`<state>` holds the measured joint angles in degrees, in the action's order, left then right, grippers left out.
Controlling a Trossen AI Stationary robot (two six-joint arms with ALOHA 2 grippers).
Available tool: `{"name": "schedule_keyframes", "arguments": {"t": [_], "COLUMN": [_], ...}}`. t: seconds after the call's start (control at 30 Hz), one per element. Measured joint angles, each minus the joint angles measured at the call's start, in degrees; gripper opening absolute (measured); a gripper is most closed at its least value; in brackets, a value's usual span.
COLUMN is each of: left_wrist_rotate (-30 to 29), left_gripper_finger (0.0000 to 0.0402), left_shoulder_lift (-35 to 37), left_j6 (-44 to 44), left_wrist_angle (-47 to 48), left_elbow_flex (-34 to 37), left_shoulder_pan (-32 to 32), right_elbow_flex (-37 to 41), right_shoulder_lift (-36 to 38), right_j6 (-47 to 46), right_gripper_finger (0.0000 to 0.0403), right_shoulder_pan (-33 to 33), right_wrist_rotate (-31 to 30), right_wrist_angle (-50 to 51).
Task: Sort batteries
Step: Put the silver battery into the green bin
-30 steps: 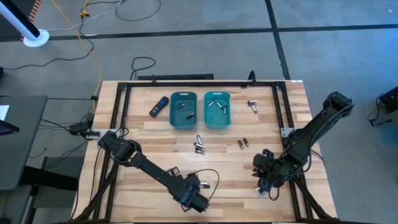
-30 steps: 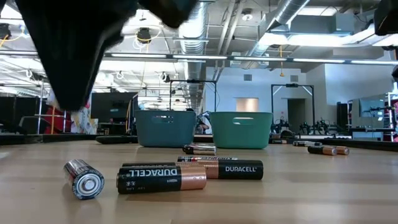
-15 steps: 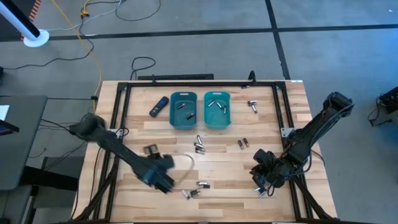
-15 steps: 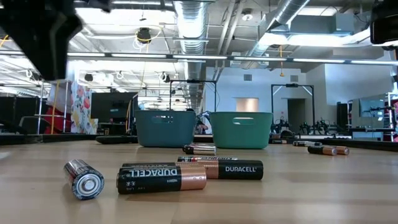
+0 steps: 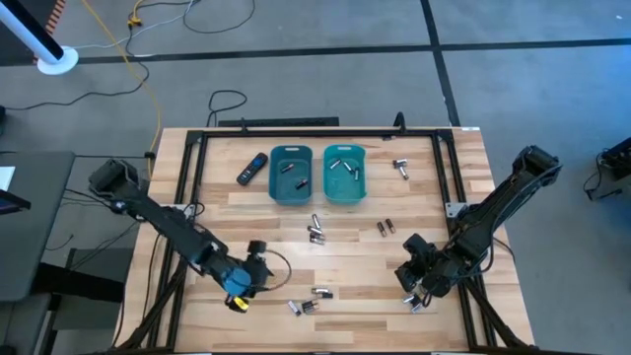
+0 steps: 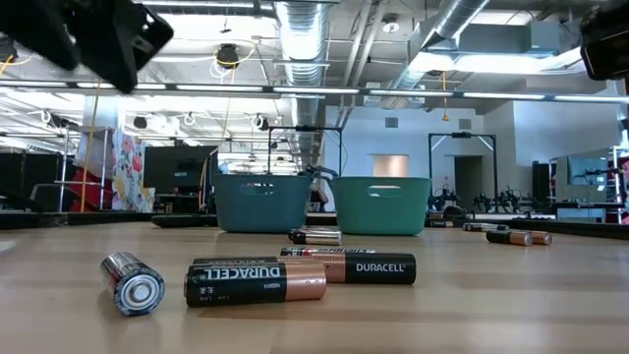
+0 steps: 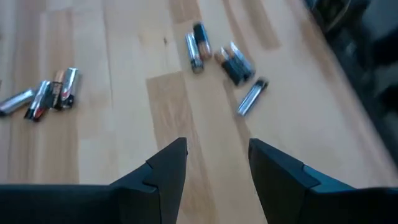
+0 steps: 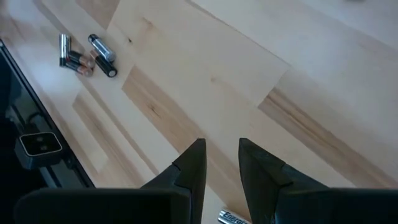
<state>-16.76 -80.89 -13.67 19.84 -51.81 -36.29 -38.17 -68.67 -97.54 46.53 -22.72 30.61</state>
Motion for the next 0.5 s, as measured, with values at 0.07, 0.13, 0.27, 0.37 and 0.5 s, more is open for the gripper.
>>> {"name": "schedule_keyframes", "arguments": {"t": [0.07, 0.13, 0.27, 0.37, 0.5], "left_wrist_rotate": [-0.01, 0.01, 0.25, 2.38, 6.28], "left_gripper_finger": [0.0167, 0.0167, 0.0167, 0.0167, 0.0167], "left_shoulder_lift": [-3.00, -6.05, -11.20, -13.36, -16.33], "left_j6": [3.10, 5.20, 5.95, 8.02, 9.01], "left_wrist_angle": [-0.85, -2.28, -6.25, -9.56, -13.77], "left_elbow_flex": [-0.64, -1.12, -1.99, -2.12, -2.14], "left_shoulder_pan": [-0.31, -0.40, -0.26, 0.12, 0.90], "right_elbow_flex": [0.00, 0.00, 0.00, 0.00, 0.00], "right_shoulder_lift": [0.00, -0.01, -0.02, -0.02, -0.02], "right_j6": [-0.04, -0.10, -0.11, -0.10, 0.11], "right_gripper_finger": [0.0111, 0.0111, 0.0111, 0.0111, 0.0111], "right_shoulder_pan": [-0.24, -0.59, -1.40, -1.90, -2.51], "right_wrist_rotate": [-0.02, -0.02, -0.09, -0.11, -0.11], "right_wrist_angle": [-0.03, -0.07, -0.26, -0.25, -0.24]}}
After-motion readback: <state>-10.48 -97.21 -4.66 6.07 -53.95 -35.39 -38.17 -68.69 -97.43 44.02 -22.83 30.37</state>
